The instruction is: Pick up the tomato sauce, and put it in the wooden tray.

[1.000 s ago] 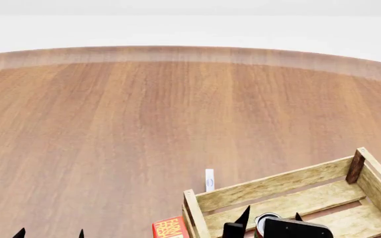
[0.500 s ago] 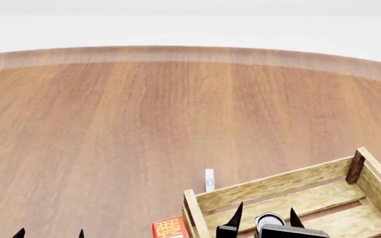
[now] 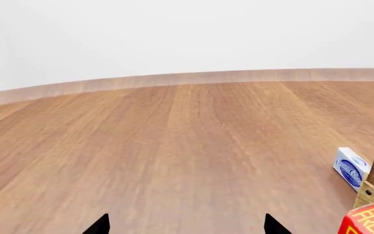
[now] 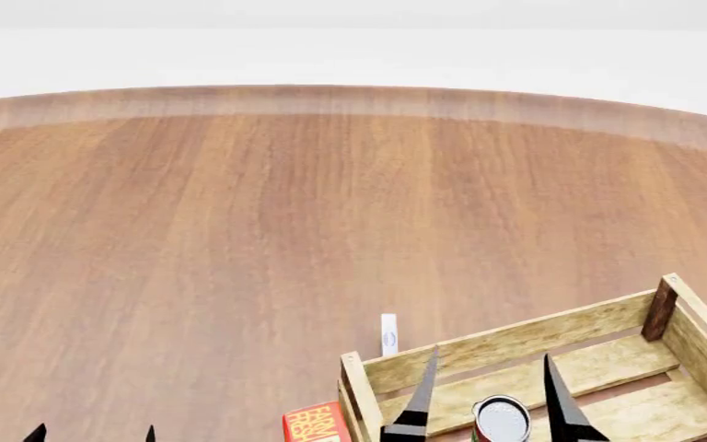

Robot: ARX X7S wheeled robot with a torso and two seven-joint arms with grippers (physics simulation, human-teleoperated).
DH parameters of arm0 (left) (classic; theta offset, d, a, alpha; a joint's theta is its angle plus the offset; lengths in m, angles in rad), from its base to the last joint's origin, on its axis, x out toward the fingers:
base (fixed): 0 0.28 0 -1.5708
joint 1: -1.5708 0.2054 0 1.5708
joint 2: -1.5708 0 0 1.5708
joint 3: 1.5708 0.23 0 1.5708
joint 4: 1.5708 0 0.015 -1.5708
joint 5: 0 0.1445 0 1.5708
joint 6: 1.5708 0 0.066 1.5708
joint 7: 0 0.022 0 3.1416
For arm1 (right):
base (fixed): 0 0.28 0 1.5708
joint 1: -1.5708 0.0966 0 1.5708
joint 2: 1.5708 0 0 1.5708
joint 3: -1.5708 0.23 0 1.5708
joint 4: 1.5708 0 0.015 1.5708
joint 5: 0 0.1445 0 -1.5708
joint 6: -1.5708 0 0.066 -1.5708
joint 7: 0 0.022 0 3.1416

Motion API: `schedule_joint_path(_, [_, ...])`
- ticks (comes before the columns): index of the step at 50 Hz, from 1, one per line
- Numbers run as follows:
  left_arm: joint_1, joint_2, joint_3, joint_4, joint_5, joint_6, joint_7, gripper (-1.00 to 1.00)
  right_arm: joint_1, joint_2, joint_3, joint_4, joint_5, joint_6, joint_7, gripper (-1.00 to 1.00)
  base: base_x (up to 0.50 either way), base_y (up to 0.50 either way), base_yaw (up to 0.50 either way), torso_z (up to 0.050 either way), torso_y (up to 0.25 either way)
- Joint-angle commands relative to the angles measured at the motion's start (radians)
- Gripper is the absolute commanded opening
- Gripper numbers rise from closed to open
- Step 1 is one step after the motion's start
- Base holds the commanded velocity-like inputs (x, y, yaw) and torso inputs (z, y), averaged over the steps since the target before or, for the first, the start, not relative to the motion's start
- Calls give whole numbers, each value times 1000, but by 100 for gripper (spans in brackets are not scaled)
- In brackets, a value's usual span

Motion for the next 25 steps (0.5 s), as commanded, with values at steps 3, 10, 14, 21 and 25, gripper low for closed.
schedule_joint_path(3, [3,14,-15,-5,6,27,22,100,-94,45,3,-264,-53,28,28,100,0,0,0,0,0])
schedule_joint_path(10, [0,14,-13,-8,5,28,21,100,-126,67,6,-344,-65,35,45,100,0,0,0,0,0])
schedule_joint_path(14, [-3,14,-12,-16,5,32,23,100,-160,85,9,-421,-97,42,67,100,0,0,0,0,0])
schedule_joint_path(21, [-2,12,-10,-10,4,28,20,100,-200,106,-2,-505,-131,52,79,100,0,0,0,0,0])
schedule_joint_path(25, [-3,11,-9,-12,3,30,20,100,-220,117,-4,-547,-145,53,86,100,0,0,0,0,0])
